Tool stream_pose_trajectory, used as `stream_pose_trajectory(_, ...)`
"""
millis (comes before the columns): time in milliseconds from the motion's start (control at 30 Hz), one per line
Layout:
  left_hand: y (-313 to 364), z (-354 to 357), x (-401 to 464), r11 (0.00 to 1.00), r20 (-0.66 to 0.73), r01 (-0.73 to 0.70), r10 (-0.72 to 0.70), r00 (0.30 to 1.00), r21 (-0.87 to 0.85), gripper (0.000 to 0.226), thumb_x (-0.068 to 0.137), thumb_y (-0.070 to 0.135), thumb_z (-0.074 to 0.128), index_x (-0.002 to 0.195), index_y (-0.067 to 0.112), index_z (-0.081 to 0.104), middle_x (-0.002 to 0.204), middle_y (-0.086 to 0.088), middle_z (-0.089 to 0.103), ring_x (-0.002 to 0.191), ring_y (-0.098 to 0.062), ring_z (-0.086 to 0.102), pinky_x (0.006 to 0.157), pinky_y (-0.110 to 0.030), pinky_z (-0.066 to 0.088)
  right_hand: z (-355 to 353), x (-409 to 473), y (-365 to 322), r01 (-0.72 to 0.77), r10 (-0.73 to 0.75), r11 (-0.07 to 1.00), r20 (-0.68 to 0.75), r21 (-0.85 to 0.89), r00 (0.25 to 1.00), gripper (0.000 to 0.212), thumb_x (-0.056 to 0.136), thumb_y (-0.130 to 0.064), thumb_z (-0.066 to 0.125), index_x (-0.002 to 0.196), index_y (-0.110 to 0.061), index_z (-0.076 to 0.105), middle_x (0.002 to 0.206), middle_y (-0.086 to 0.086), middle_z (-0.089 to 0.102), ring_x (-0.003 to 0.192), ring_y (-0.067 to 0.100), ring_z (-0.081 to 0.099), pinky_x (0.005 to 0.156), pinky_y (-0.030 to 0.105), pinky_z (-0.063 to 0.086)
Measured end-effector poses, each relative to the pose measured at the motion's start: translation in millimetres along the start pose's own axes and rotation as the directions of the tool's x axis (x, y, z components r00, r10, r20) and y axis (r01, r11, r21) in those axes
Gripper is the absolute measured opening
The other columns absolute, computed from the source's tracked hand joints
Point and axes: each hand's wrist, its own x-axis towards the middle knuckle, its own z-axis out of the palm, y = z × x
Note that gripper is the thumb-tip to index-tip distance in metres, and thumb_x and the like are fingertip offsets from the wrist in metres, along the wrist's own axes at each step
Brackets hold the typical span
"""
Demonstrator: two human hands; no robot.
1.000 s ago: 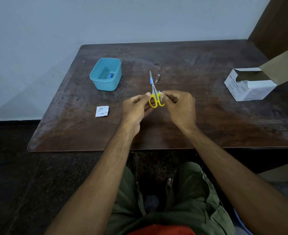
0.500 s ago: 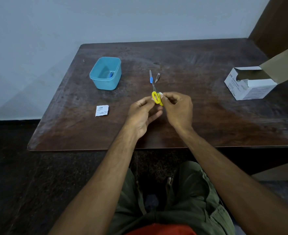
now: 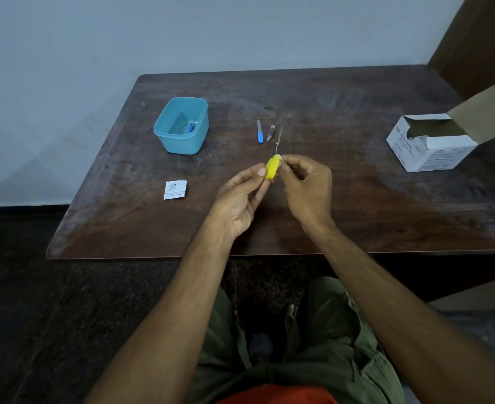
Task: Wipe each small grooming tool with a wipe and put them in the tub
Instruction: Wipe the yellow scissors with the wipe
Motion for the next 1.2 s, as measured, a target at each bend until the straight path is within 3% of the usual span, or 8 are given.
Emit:
stream_pose_trajectory(167,5.2,-0.8,0.9,0.998,-0.005,0.043,-0.043,0.999,-0.048,0.014,0.09,0.001,0.059,0.103,0.001,0.065,0.082,-0.006,0.073,0.073,-0.01,0.071,0.069,-0.015,0.057,-4.8,11.0,-8.3,0.043,-0.041,0.998,-0.05,0.055,0.998,0.007,0.09,-0.024,0.066,0.088,-0.027,0.073,0.08,-0.006,0.073,0.075,0.01,0.069,0.066,0.039,0.057)
stream_pose_trajectory(233,5.6,-0.9,0.7,0.997,0.008,0.057,-0.057,0.998,-0.047,0.011,0.091,0.001,0.058,0.099,0.002,0.066,0.077,-0.003,0.074,0.07,-0.008,0.071,0.066,-0.013,0.056,-7.9,16.4,-12.0,0.111,-0.111,0.994,-0.043,-0.006,0.993,0.009,0.09,-0.022,0.066,0.09,-0.027,0.073,0.085,-0.007,0.072,0.079,0.011,0.068,0.07,0.038,0.057)
stream_pose_trajectory(400,5.8,-3.0,1.0,0.998,0.004,0.048,-0.048,0.999,-0.04,0.011,0.092,0.001,0.056,0.095,0.004,0.066,0.076,-0.003,0.074,0.069,-0.008,0.071,0.064,-0.013,0.056,-15.0,18.5,-10.2,0.378,-0.322,0.896,0.246,-0.233,0.914,0.022,0.089,-0.003,0.06,0.105,-0.01,0.073,0.095,-0.001,0.068,0.085,0.011,0.064,0.074,0.023,0.052)
stream_pose_trajectory(567,5.4,-8.6,2.4,0.998,-0.026,0.057,-0.058,0.998,-0.038,0.012,0.09,0.002,0.059,0.1,0.003,0.066,0.081,-0.005,0.074,0.072,-0.01,0.072,0.065,-0.015,0.057,-23.5,15.6,-8.5,0.463,-0.384,0.843,0.296,-0.275,0.875,0.026,0.088,0.002,0.06,0.106,-0.011,0.073,0.092,0.0,0.066,0.076,0.009,0.061,0.067,0.014,0.046)
stream_pose_trajectory(767,6.1,-3.6,5.0,0.996,-0.04,0.059,-0.062,0.997,-0.06,0.009,0.09,0.003,0.06,0.096,0.002,0.067,0.078,-0.005,0.073,0.069,-0.009,0.071,0.064,-0.014,0.057,-21.9,4.5,-10.3,0.576,-0.498,0.692,0.29,-0.434,0.817,0.028,0.089,-0.008,0.052,0.108,-0.008,0.072,0.093,0.007,0.063,0.08,0.022,0.06,0.064,0.036,0.052)
stream_pose_trajectory(900,3.9,-4.9,9.7,0.998,-0.079,0.026,-0.031,0.996,-0.065,0.017,0.089,0.0,0.061,0.105,-0.002,0.065,0.082,-0.007,0.073,0.068,-0.01,0.071,0.058,-0.014,0.055,-19.2,-3.6,-7.9,0.636,-0.536,0.54,0.358,-0.551,0.765,0.025,0.087,-0.01,0.052,0.101,-0.007,0.071,0.091,0.008,0.062,0.076,0.028,0.055,0.052,0.039,0.05)
stream_pose_trajectory(1000,1.2,-5.0,10.4,0.997,-0.098,0.011,-0.019,0.995,-0.078,0.025,0.089,-0.001,0.059,0.114,-0.004,0.062,0.092,-0.009,0.071,0.07,-0.01,0.071,0.058,-0.014,0.055,-16.5,-3.1,-8.2,0.618,-0.519,0.531,0.354,-0.579,0.778,0.026,0.087,-0.012,0.049,0.1,-0.007,0.071,0.089,0.008,0.06,0.075,0.028,0.053,0.051,0.038,0.05)
stream_pose_trajectory(1200,1.4,-2.7,12.3,0.996,-0.104,-0.025,0.017,0.994,-0.083,0.022,0.09,-0.003,0.058,0.111,-0.003,0.064,0.09,-0.006,0.073,0.074,-0.009,0.071,0.063,-0.015,0.056,-12.7,-7.7,-12.1,0.62,-0.511,0.514,0.368,-0.593,0.777,0.029,0.089,-0.014,0.045,0.098,-0.006,0.071,0.085,0.008,0.06,0.072,0.028,0.052,0.049,0.037,0.049)
